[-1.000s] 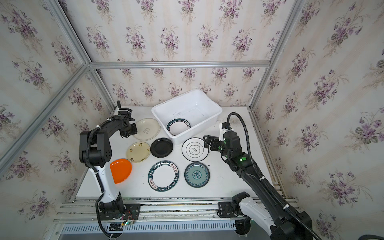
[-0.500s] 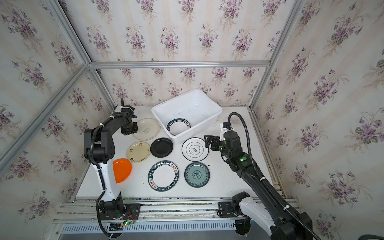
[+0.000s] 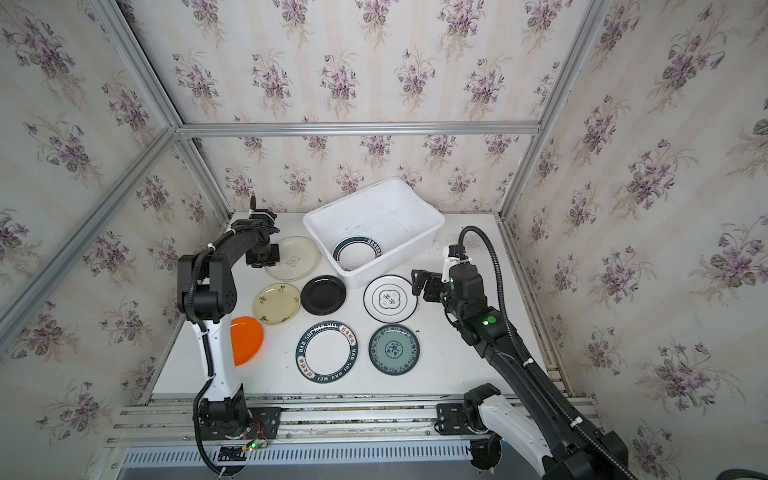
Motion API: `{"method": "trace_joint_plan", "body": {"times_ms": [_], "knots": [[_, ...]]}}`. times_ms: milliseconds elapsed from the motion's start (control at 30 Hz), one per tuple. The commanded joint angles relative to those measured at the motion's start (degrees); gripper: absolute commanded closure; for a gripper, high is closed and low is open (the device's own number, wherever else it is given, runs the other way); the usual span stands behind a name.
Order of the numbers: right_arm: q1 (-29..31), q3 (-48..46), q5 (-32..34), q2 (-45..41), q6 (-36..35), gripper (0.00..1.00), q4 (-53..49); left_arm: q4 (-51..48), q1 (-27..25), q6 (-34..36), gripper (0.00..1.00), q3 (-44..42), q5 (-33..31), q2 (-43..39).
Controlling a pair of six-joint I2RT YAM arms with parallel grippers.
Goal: Place the plates into the plastic bin on the countertop
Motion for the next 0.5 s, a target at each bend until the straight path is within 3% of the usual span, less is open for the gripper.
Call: {"method": "trace_joint_plan", "body": {"times_ms": [0, 467], "knots": [[0.05, 1.18, 1.85, -0.89, -0.79, 0.01, -0.09, -2.71, 0.03, 0.92, 0.70, 1.59, -0.58, 0.68], [-0.03, 0.85, 5.32, -4.52, -1.99, 0.00, -1.34, -6.50, 0.04, 2.10, 0.77, 5.94, -0.23, 3.12]]}}
